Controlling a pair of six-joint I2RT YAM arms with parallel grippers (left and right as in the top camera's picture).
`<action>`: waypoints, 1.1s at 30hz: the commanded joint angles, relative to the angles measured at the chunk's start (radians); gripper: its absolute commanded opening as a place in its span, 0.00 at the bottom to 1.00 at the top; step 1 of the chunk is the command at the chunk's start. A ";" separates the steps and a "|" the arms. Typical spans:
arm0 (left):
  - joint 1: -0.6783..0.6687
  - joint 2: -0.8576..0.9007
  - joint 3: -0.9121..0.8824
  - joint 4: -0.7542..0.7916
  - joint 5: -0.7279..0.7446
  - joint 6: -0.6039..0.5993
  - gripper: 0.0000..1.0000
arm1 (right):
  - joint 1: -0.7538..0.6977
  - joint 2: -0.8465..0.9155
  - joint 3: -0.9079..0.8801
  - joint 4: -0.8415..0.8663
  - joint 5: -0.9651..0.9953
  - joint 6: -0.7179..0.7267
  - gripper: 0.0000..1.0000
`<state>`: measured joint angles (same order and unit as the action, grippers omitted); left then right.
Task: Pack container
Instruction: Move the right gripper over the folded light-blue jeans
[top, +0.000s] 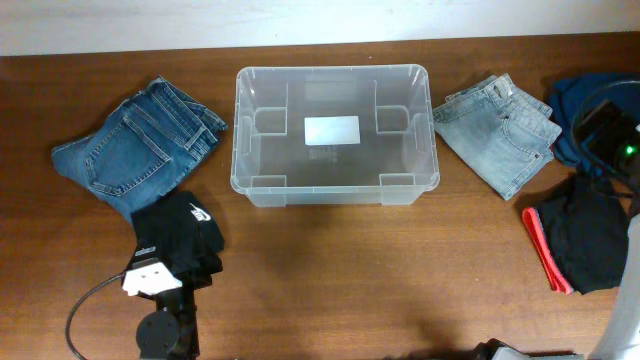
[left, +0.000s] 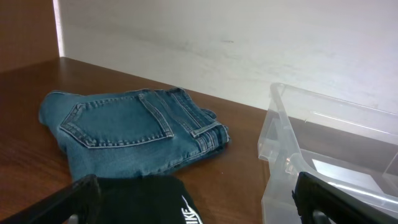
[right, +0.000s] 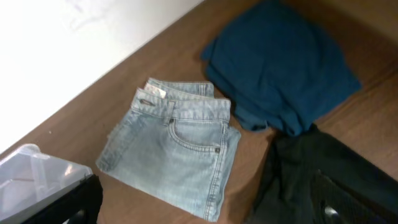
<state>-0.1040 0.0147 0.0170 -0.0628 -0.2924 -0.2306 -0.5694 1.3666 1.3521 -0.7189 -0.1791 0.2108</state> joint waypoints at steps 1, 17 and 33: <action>0.005 -0.009 -0.007 0.002 0.000 0.012 0.99 | -0.014 0.047 0.021 -0.017 -0.008 0.045 0.98; 0.005 -0.008 -0.007 0.002 0.000 0.012 0.99 | -0.061 0.358 0.021 -0.047 -0.069 0.113 0.98; 0.005 -0.008 -0.007 0.002 0.000 0.012 0.99 | -0.061 0.488 -0.024 0.072 -0.195 0.109 0.98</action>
<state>-0.1040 0.0147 0.0170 -0.0628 -0.2924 -0.2306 -0.6270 1.8320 1.3521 -0.6735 -0.3229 0.3176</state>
